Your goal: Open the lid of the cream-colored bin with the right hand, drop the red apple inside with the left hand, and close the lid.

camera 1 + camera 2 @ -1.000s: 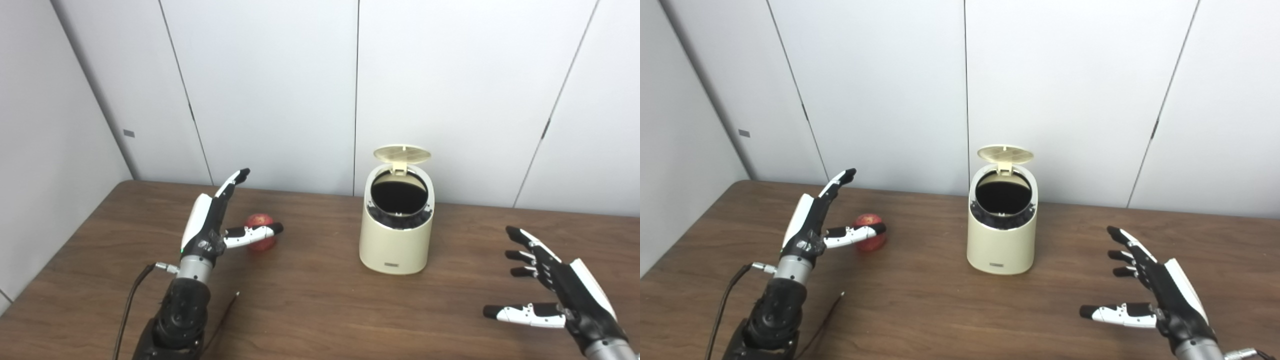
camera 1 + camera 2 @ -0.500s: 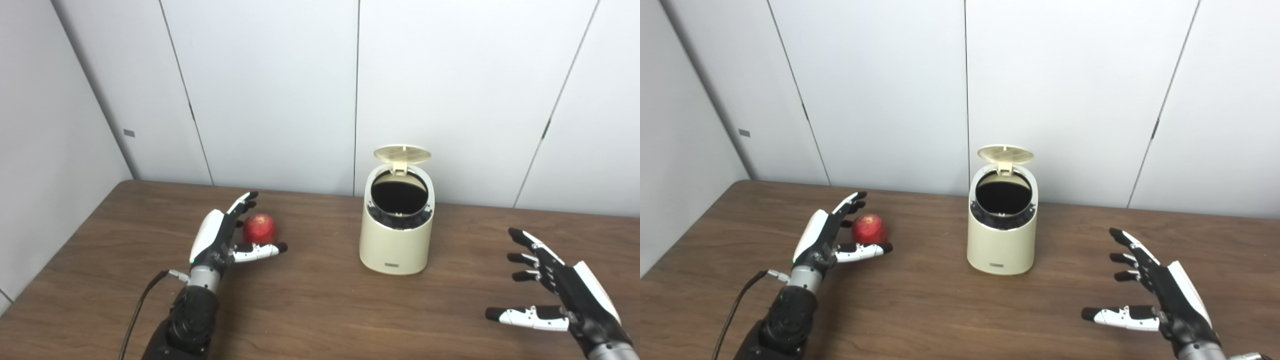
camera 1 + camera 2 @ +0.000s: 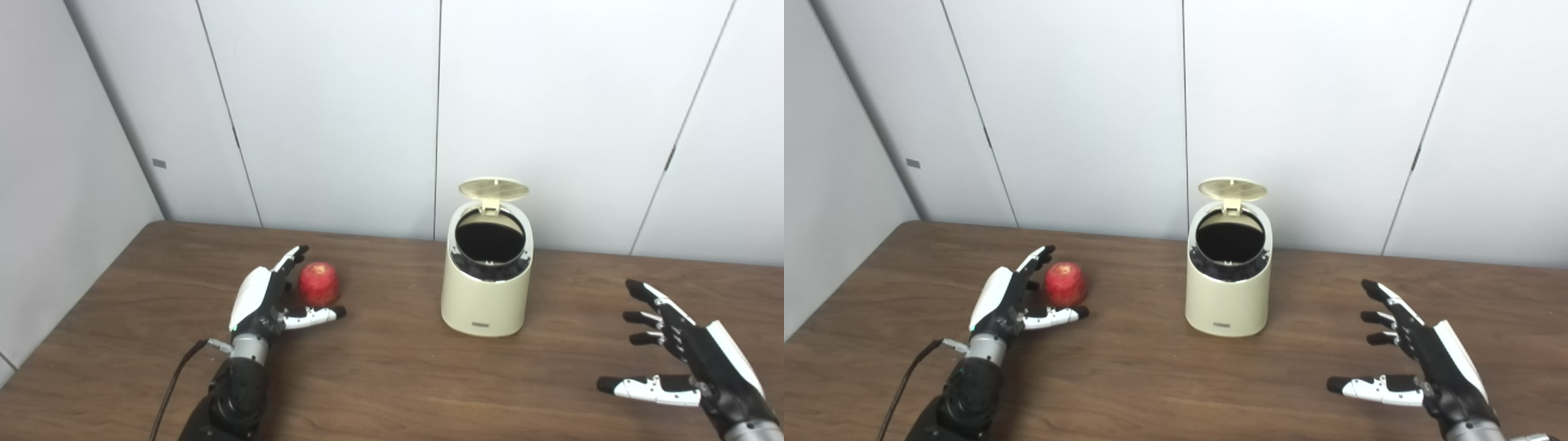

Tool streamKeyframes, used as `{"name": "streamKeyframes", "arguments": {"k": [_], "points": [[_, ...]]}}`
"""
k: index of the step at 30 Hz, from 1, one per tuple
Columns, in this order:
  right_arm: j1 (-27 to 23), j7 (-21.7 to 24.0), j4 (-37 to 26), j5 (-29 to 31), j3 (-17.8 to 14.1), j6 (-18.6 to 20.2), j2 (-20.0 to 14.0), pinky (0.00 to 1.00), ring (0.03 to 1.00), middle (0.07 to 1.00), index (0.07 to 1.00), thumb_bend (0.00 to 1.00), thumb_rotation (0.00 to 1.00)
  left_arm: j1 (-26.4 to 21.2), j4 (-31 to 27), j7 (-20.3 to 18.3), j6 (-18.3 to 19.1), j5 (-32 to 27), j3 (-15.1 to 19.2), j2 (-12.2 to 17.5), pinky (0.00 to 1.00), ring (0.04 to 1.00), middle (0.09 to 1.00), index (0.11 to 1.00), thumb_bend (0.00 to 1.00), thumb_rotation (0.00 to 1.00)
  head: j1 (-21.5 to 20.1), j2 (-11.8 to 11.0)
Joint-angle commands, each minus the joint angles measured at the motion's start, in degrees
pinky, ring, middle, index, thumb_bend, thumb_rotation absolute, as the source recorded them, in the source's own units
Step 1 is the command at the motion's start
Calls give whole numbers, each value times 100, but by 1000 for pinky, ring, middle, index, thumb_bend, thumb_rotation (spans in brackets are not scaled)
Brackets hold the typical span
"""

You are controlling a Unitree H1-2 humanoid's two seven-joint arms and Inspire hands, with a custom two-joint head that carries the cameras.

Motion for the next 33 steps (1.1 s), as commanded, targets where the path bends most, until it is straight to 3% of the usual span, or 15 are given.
{"name": "streamKeyframes", "arguments": {"k": [1,4,7,11,12,13,15,19,24,29,33], "points": [[-111,-28,-226,42,-61,-84,-119,687,804,914,888,765,31,-201,14,140,-50,94,-18,128,734,880,877,928,958,282,3,2],[-120,-17,-231,90,-57,-76,-106,692,807,919,887,765,31,-199,22,254,35,197,-58,104,700,829,835,902,933,283,3,2],[-128,-4,-262,113,-37,-52,-107,672,805,919,880,759,22,-196,8,358,179,375,-125,99,628,727,725,790,898,291,-7,18],[-125,-4,-297,79,-17,-11,-109,683,804,922,879,745,27,-212,61,472,267,584,-246,123,498,587,568,616,822,179,-10,29],[-120,-7,-299,81,-19,-12,-106,687,805,921,878,741,35,-215,80,496,262,614,-269,129,475,559,534,540,645,112,-10,29],[-113,-4,-290,89,-20,-34,-113,688,805,920,878,740,38,-218,109,522,235,619,-286,131,467,549,522,515,585,89,-10,29],[-105,-1,-295,73,-14,-25,-124,676,804,922,879,728,39,-225,151,548,204,604,-312,137,421,489,489,494,541,23,-12,45],[-87,19,-394,58,-14,150,-125,654,803,923,881,714,81,-223,170,559,223,595,-367,147,356,422,468,487,526,0,-12,45],[-76,15,-401,99,-15,136,-138,643,804,926,883,702,113,-202,142,664,277,734,-458,187,347,434,482,477,526,0,-11,34],[-64,-6,-315,78,23,38,-131,626,804,926,883,694,137,-183,111,975,21,772,-460,136,373,457,489,474,526,0,-108,-23],[-67,-106,-159,-7,88,-188,-92,602,784,913,872,693,110,-175,-128,1321,-305,784,-438,11,297,405,449,496,526,0,-269,-109]]}}
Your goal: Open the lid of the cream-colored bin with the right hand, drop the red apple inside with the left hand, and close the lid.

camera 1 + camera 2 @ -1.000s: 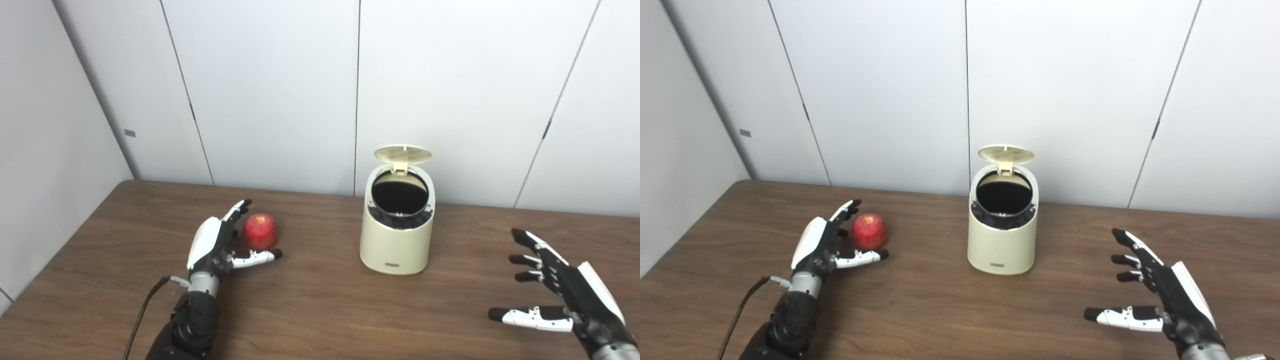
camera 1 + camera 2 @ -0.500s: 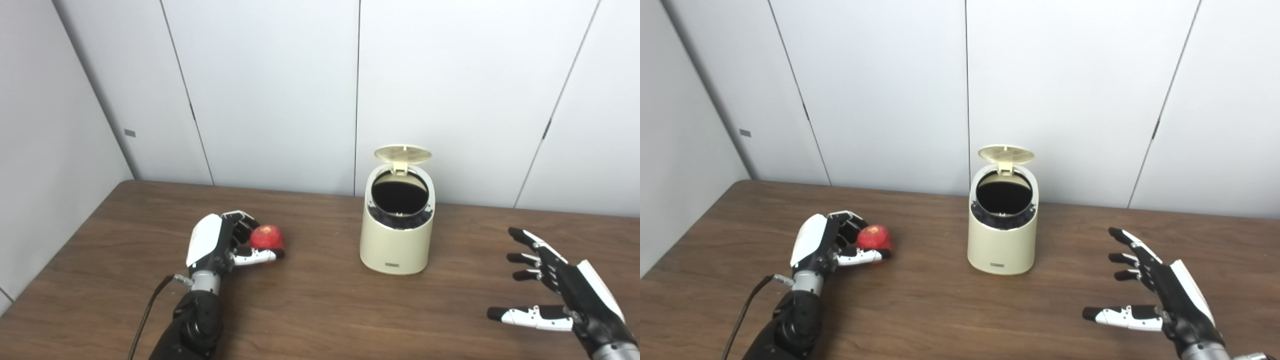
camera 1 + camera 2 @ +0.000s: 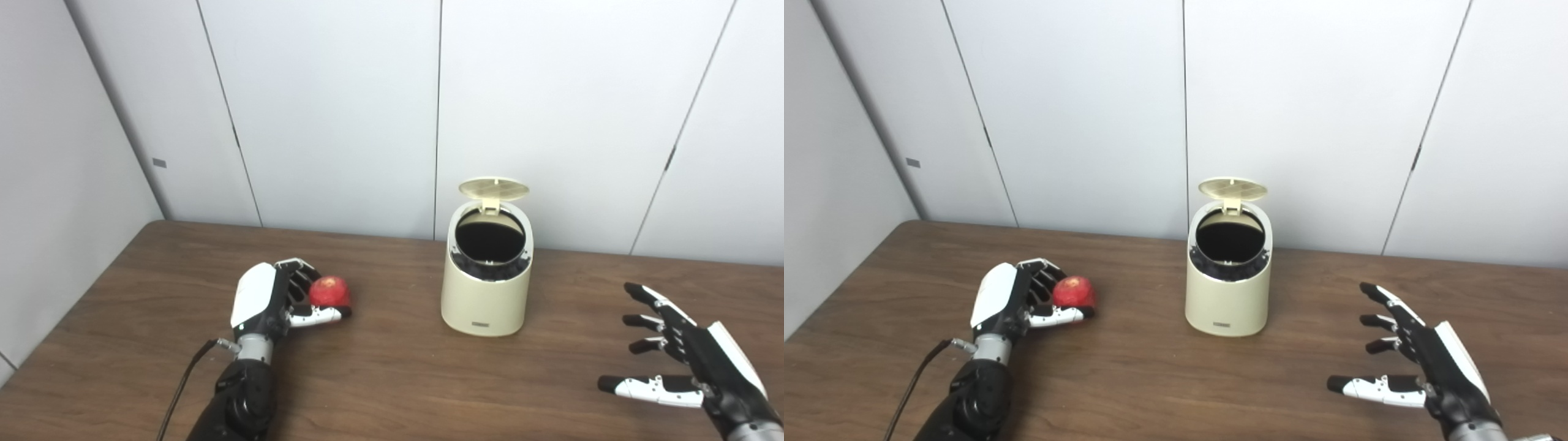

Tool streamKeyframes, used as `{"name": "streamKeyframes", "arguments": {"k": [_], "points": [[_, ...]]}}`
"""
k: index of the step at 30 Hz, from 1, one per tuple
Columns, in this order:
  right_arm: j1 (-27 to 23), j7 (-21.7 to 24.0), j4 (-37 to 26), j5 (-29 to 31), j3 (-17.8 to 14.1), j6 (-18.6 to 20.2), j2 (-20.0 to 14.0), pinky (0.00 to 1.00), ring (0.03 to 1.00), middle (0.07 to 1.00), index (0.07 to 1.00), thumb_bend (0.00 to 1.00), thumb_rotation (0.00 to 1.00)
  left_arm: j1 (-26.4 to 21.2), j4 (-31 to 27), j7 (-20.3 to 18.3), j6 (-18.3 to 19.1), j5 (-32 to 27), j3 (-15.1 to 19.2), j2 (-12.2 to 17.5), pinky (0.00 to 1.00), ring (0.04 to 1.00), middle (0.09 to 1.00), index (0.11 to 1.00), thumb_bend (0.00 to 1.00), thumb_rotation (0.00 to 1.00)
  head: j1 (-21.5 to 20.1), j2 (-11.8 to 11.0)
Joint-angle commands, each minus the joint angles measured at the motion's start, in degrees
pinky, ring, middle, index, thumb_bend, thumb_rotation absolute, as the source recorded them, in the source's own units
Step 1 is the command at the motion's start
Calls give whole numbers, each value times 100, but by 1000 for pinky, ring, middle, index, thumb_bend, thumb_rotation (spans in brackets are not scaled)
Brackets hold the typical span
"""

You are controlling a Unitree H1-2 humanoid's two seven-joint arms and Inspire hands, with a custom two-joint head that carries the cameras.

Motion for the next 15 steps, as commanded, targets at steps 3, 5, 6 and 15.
{"name": "streamKeyframes", "arguments": {"k": [3,5,6,15], "points": [[-116,-178,68,-73,27,-432,5,604,782,904,868,701,99,-192,-468,467,-538,113,29,-37,254,376,432,502,525,0,-117,-51],[-134,-225,148,-133,59,-520,30,608,777,897,867,706,108,-224,-725,460,-584,183,5,-55,248,370,428,504,524,0,-230,-92],[-142,-250,193,-142,68,-569,46,610,775,894,866,707,113,-241,-843,446,-605,206,-7,-61,248,369,428,505,524,0,-286,-108],[-181,-345,342,-324,151,-590,164,636,800,908,876,724,185,-503,-1916,74,-793,139,-87,-285,250,344,428,505,523,0,-597,-289]]}}
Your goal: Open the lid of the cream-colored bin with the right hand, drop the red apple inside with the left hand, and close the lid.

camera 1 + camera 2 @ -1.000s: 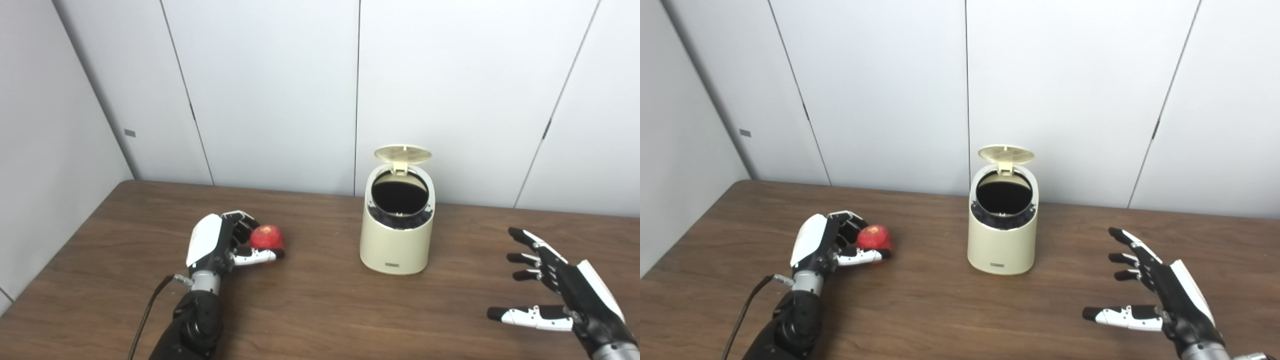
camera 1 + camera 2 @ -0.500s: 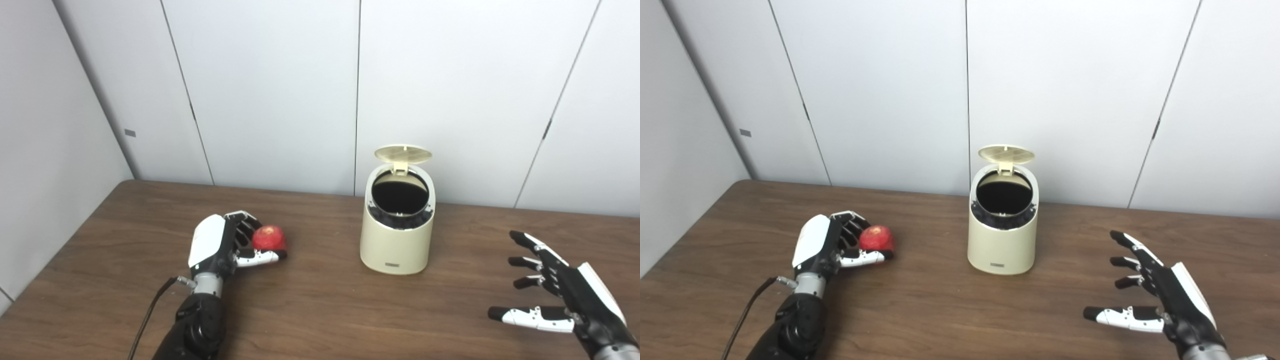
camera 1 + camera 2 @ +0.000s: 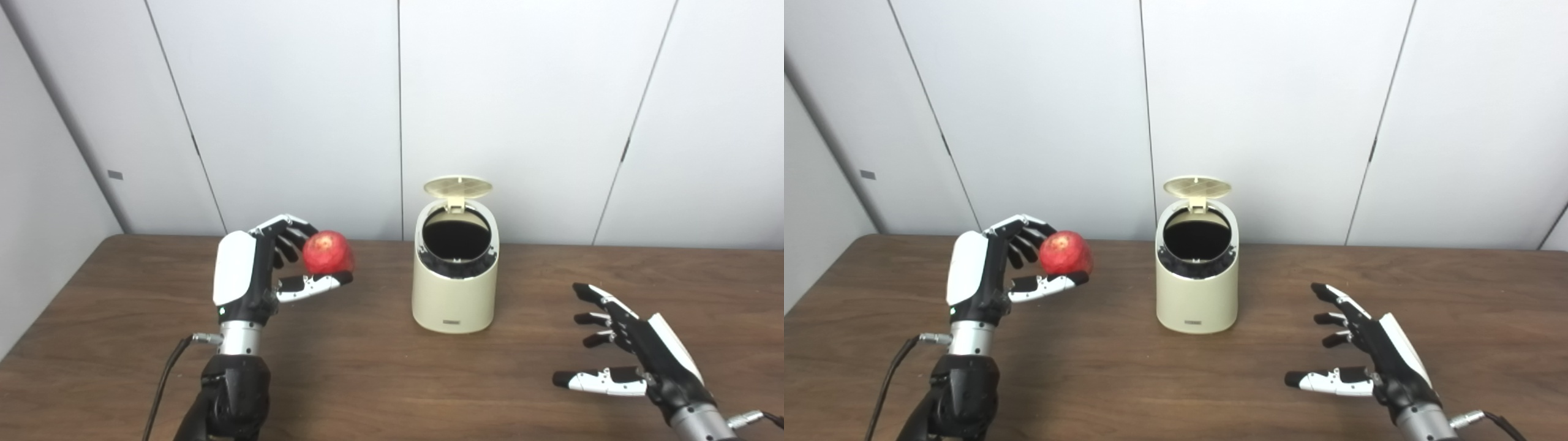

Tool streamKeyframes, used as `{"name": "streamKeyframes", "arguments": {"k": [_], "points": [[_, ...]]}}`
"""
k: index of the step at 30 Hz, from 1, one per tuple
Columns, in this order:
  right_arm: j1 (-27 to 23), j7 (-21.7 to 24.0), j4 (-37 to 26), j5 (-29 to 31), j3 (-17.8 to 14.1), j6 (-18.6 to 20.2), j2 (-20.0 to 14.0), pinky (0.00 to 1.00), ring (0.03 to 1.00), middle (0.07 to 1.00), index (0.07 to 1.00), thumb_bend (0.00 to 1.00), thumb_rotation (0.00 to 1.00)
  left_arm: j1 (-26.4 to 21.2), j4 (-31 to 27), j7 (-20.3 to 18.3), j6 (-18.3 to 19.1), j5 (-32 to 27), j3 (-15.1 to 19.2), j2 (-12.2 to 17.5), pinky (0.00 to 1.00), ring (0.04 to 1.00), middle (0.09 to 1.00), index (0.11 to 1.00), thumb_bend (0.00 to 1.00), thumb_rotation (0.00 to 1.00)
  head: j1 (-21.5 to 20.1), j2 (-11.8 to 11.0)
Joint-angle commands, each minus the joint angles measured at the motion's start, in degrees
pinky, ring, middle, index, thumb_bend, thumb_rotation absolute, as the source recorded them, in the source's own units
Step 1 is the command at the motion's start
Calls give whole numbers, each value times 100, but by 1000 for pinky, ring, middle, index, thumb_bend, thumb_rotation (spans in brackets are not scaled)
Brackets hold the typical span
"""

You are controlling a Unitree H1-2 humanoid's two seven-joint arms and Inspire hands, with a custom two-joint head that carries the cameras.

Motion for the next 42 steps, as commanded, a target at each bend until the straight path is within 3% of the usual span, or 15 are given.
{"name": "streamKeyframes", "arguments": {"k": [1,10,20,27,42], "points": [[-177,-163,-70,-39,-13,-214,29,630,799,907,874,727,182,-270,-315,-35,-156,21,-10,-25,254,338,423,507,523,0,-16,-3],[-206,-248,30,-129,27,-311,89,627,802,909,873,737,223,-430,-564,-329,-121,170,-160,-427,232,313,418,505,523,0,-128,-43],[-218,-219,-81,-234,57,-160,90,631,809,910,875,736,232,-584,-120,-288,-372,278,-318,-697,277,359,446,503,525,0,-205,-44],[-236,-195,-119,-287,72,-70,123,658,822,910,874,738,241,-730,157,-214,-411,353,-382,-888,237,332,434,500,525,0,-253,-55],[-250,-273,-100,-375,102,-123,206,632,814,904,870,743,236,-1232,1313,608,-808,642,-543,-1123,255,346,436,506,524,0,-375,-78]]}}
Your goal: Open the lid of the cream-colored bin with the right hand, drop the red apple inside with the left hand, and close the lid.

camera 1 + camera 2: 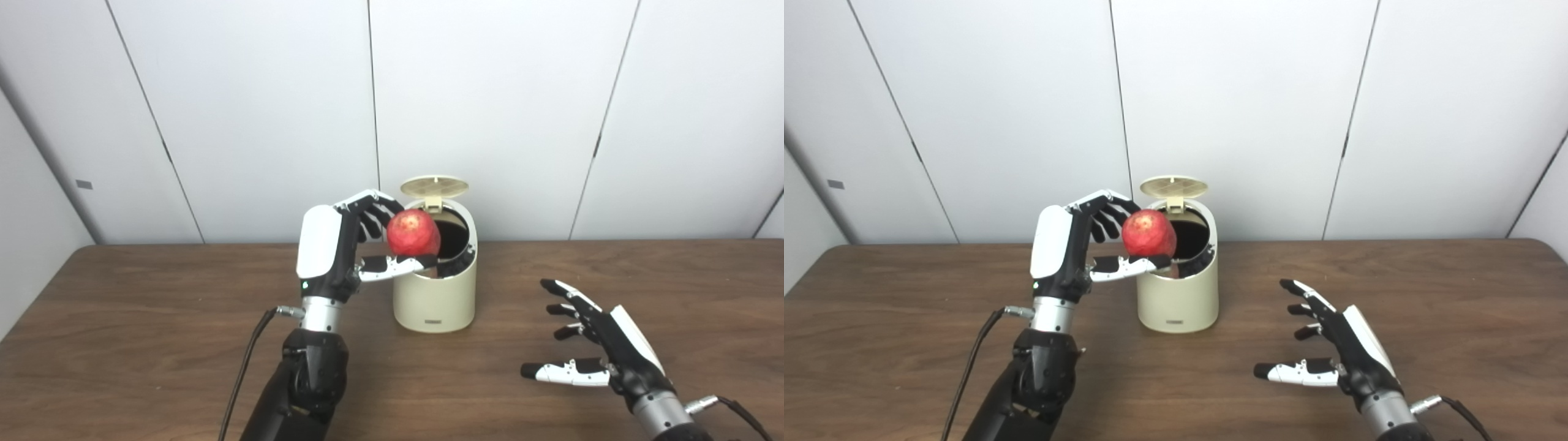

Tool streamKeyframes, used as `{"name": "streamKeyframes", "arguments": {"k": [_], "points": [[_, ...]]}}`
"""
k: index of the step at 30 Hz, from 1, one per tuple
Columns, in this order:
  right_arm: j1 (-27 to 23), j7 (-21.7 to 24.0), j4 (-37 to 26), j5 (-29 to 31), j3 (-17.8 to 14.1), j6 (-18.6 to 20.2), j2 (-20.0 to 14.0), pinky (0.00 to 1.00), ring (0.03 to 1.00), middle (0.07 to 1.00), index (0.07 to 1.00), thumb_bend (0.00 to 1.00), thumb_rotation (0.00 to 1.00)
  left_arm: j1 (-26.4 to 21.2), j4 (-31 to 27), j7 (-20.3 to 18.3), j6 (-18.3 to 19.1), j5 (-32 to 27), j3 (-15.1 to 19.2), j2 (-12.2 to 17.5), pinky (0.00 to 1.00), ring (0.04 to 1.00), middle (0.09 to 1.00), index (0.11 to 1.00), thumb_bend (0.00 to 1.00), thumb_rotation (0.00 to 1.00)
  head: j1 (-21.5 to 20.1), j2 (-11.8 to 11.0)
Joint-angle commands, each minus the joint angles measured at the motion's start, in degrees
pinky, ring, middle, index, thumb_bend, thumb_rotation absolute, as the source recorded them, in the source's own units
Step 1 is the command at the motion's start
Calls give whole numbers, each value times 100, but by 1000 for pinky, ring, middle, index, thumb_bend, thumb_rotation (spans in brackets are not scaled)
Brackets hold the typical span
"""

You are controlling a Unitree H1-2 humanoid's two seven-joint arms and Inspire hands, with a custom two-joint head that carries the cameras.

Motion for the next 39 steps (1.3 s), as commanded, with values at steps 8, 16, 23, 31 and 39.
{"name": "streamKeyframes", "arguments": {"k": [8,16,23,31,39], "points": [[-152,-133,-245,-91,-23,-138,9,630,802,895,866,753,256,-731,831,907,-537,193,-141,-60,239,346,444,500,525,0,-71,16],[-99,-122,-311,-59,-37,-147,19,624,804,901,869,752,271,-1025,1607,1446,-751,283,-340,-80,268,352,435,507,523,0,-110,40],[-56,-112,-336,-73,-25,-192,-12,660,806,902,873,745,291,-916,1540,749,-335,296,-605,44,397,492,536,606,838,140,-100,65],[-52,-133,-315,-51,-35,-238,-1,608,772,895,870,745,286,-833,1297,412,35,332,-800,165,450,547,645,738,1000,294,-72,85],[-65,-104,-338,-34,-14,-188,18,612,777,894,869,738,281,-757,1097,342,133,280,-793,210,452,554,650,746,1000,317,-51,91]]}}
